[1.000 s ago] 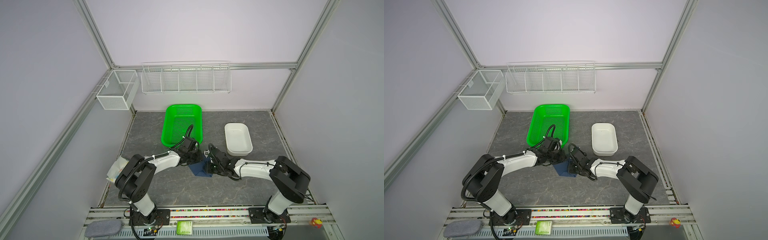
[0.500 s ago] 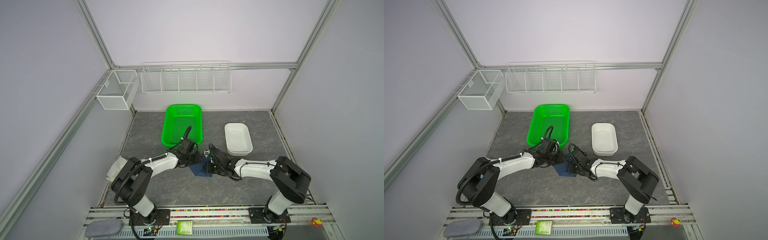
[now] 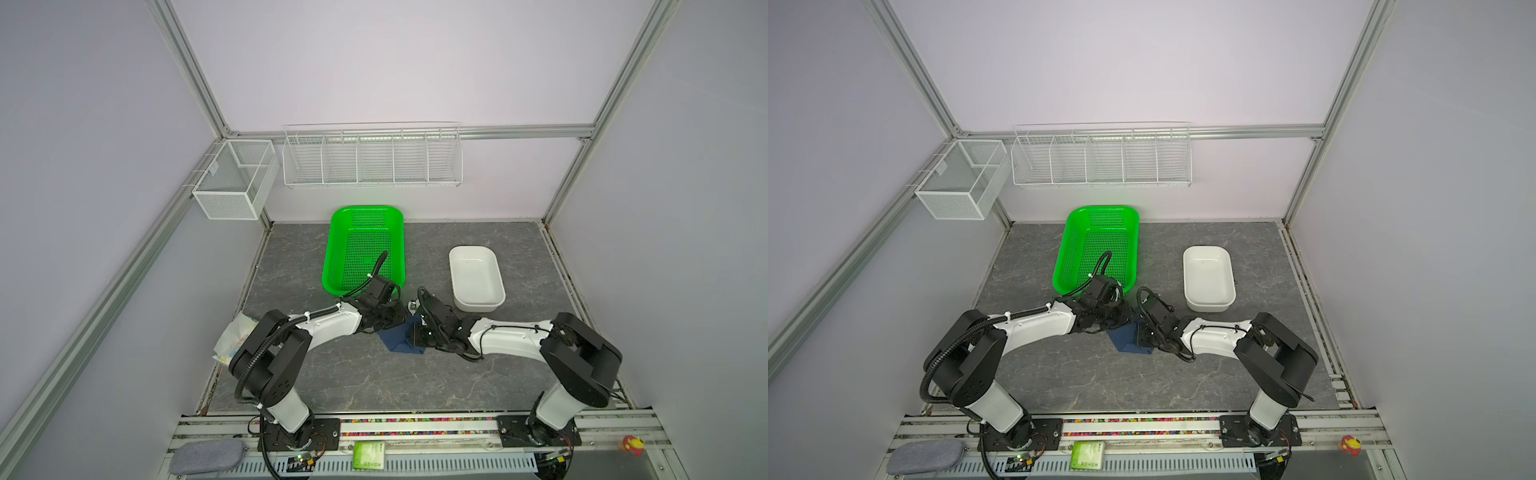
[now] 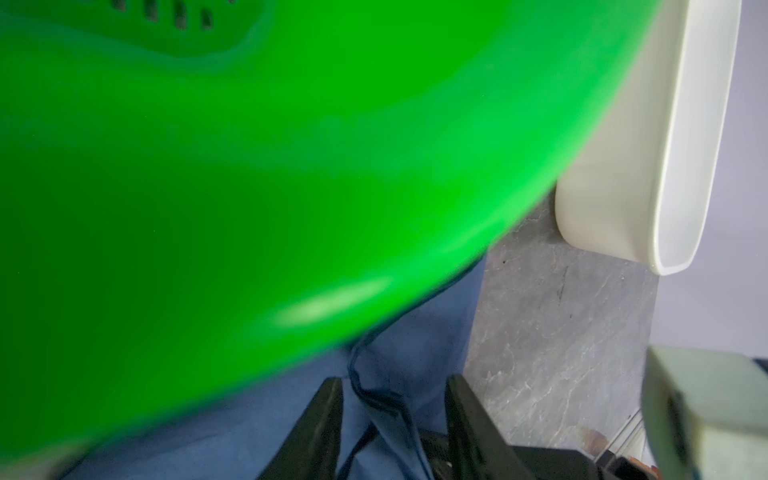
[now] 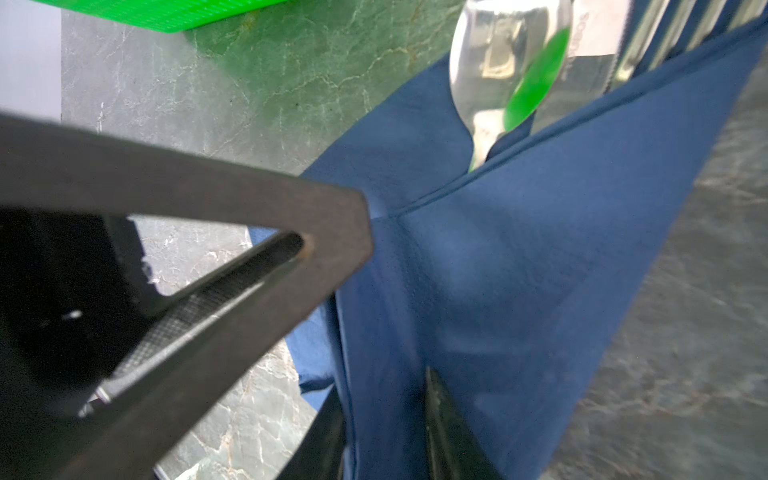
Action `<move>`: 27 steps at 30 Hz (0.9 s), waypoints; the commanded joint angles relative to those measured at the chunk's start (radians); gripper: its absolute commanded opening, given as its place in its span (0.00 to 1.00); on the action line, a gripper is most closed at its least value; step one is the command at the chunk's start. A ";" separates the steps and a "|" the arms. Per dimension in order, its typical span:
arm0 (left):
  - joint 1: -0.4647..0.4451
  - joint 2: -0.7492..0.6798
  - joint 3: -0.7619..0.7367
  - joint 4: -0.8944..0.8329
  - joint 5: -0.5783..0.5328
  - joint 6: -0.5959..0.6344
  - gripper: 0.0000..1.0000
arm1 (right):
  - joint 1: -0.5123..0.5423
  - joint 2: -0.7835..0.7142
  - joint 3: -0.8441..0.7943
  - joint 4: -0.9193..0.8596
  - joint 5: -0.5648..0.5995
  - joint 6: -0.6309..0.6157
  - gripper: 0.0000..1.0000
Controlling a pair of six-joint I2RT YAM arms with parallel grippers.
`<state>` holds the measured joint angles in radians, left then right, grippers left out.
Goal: Place the utensils on the paper napkin and roll it up
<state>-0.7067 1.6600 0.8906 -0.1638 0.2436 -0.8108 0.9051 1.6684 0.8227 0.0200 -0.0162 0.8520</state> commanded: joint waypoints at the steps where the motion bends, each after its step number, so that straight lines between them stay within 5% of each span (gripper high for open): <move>1: -0.013 0.059 -0.011 -0.126 0.002 -0.042 0.38 | 0.006 -0.016 -0.015 0.012 -0.001 -0.006 0.31; 20: -0.013 -0.007 0.001 -0.155 -0.053 0.001 0.02 | 0.006 -0.033 -0.017 0.006 -0.005 -0.008 0.32; 27: -0.013 -0.011 -0.012 -0.160 -0.063 0.015 0.00 | 0.005 -0.082 -0.042 0.010 -0.009 -0.005 0.45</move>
<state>-0.7147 1.6588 0.8948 -0.2760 0.1963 -0.7994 0.9051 1.6264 0.8036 0.0200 -0.0231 0.8471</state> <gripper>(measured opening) 0.047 0.433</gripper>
